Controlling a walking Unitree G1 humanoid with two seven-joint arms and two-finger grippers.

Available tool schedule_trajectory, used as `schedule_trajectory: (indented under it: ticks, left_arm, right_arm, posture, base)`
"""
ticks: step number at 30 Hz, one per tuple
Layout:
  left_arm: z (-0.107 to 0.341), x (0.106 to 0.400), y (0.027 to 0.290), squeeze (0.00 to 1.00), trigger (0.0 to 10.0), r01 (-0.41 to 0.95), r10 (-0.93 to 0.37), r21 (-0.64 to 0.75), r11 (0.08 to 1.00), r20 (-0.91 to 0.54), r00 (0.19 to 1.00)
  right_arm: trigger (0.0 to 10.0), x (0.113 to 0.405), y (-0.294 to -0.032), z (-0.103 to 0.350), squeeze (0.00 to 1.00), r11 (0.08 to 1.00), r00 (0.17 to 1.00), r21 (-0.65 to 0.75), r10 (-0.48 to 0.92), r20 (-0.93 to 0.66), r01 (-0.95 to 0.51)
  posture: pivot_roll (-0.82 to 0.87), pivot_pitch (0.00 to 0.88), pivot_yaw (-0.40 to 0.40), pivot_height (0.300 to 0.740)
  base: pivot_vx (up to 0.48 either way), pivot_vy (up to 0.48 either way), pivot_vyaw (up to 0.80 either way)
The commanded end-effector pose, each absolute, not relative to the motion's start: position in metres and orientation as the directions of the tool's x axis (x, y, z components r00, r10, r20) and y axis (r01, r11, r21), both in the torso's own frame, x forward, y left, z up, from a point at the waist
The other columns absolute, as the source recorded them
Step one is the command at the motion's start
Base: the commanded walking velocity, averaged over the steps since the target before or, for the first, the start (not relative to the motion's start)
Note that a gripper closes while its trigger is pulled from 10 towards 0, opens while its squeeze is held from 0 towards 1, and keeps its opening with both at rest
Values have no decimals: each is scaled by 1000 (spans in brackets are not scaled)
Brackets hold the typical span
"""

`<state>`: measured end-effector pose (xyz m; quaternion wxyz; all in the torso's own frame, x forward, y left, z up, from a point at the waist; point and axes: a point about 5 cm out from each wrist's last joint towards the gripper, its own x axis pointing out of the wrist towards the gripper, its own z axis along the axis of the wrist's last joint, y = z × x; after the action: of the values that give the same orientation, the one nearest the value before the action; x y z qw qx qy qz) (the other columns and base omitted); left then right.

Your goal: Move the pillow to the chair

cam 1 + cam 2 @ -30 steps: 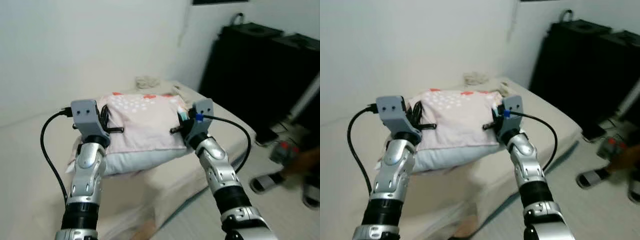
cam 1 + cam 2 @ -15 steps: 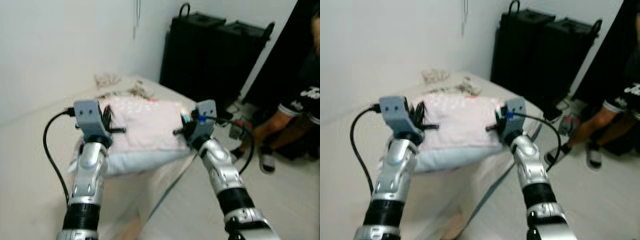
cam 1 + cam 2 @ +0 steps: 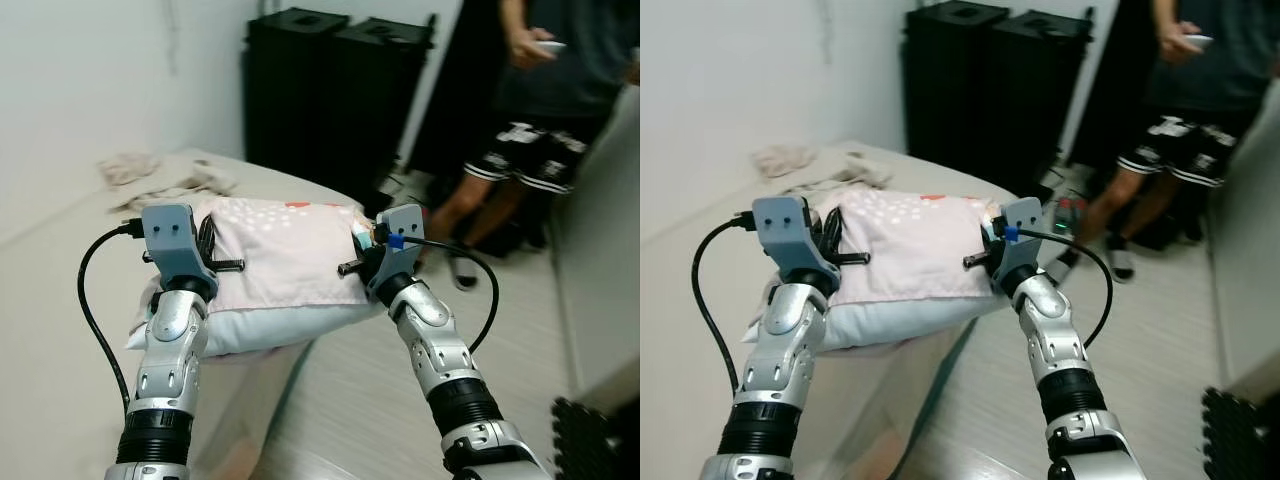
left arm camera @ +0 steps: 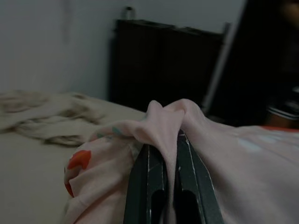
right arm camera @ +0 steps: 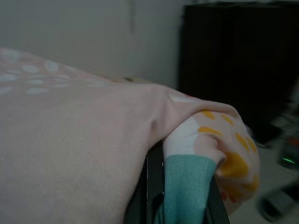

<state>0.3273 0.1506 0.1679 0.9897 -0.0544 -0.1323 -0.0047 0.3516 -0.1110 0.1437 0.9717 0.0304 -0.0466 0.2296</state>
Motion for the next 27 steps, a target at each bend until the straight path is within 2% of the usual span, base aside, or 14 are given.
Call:
schedule_trajectory:
  ticks: [1,27]
  left_arm:
    - [174,328,137,0,10000,93,-66,-80,992,294,954]
    - [169,326,135,0,10000,111,-90,-61,992,275,957]
  right_arm:
    - [10000,351,-97,155,0,870,862,21,484,150,-492]
    - [10000,348,-92,150,0,870,863,29,485,143,-493]
  posture:
    - [-29,40,-50,740]
    - [-21,27,-46,740]
  base:
    - [0,0,-800]
    - [0,0,-800]
